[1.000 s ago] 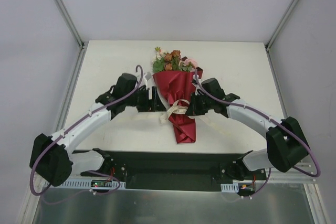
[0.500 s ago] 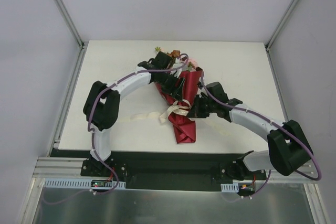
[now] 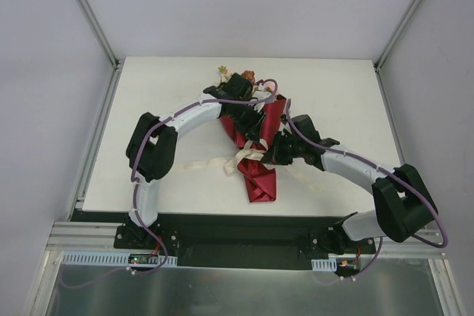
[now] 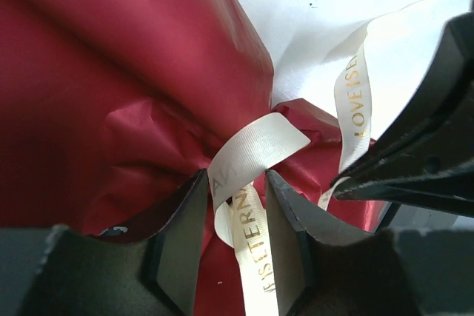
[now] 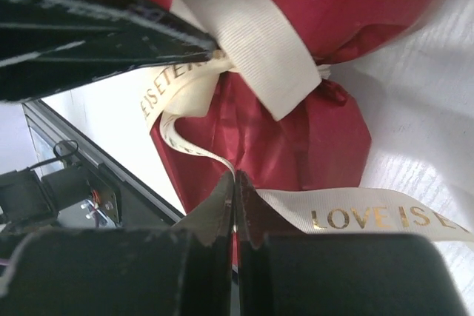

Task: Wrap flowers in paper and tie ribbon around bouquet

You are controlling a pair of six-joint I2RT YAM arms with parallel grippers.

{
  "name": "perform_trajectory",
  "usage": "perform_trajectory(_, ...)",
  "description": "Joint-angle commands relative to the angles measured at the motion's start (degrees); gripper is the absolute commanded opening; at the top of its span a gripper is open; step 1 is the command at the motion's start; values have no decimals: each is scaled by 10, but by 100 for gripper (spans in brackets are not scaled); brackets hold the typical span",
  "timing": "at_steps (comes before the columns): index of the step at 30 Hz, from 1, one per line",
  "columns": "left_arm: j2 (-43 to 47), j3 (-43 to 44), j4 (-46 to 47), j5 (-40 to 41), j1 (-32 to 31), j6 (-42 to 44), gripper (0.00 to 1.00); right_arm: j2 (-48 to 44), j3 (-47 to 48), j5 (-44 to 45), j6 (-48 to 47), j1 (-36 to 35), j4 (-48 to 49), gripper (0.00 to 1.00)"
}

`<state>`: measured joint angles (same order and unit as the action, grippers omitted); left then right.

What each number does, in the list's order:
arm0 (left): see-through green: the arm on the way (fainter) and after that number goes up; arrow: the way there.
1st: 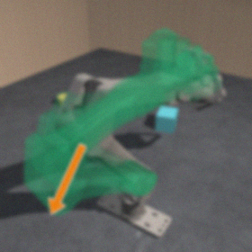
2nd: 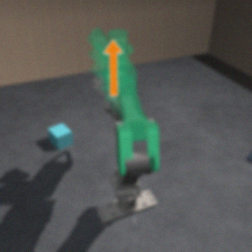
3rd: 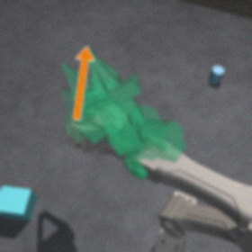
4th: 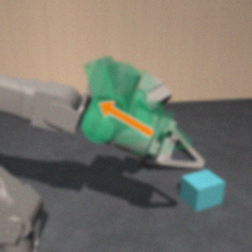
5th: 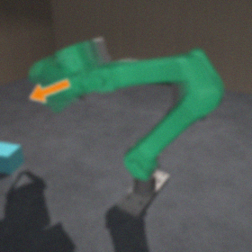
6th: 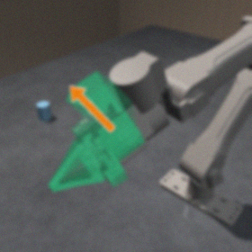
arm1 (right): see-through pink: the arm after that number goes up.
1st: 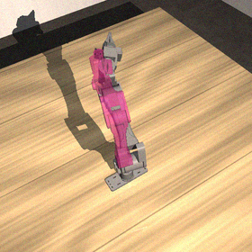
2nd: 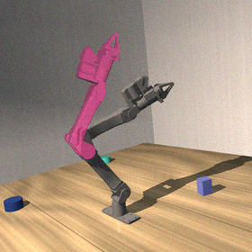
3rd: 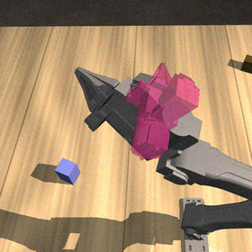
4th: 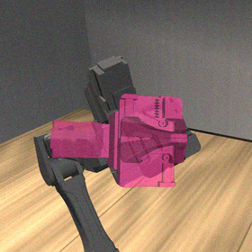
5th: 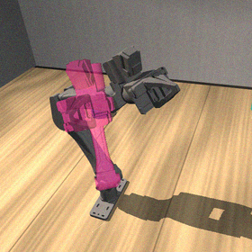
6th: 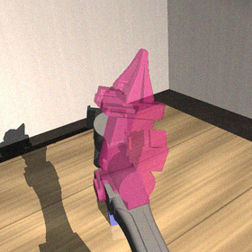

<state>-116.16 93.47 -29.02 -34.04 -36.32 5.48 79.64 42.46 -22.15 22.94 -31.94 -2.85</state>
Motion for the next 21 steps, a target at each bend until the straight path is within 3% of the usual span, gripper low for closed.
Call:
perform_trajectory(1,-12,-1,-3,-20,-4,20,35,20,11,2,61,7,20,0)
perform_trajectory(5,-18,0,-3,-18,-6,17,20,31,-1,4,105,20,25,0)
perform_trajectory(6,-16,0,-3,-16,-6,16,15,35,-5,-1,115,20,45,1)
perform_trajectory(7,-7,1,1,-16,-6,11,1,37,-6,-1,129,20,51,0)
perform_trajectory(14,60,-31,40,-3,-6,-53,0,73,-12,-10,245,21,130,0)
perform_trajectory(21,127,-147,121,-37,-9,-137,0,99,-12,24,307,22,188,0)
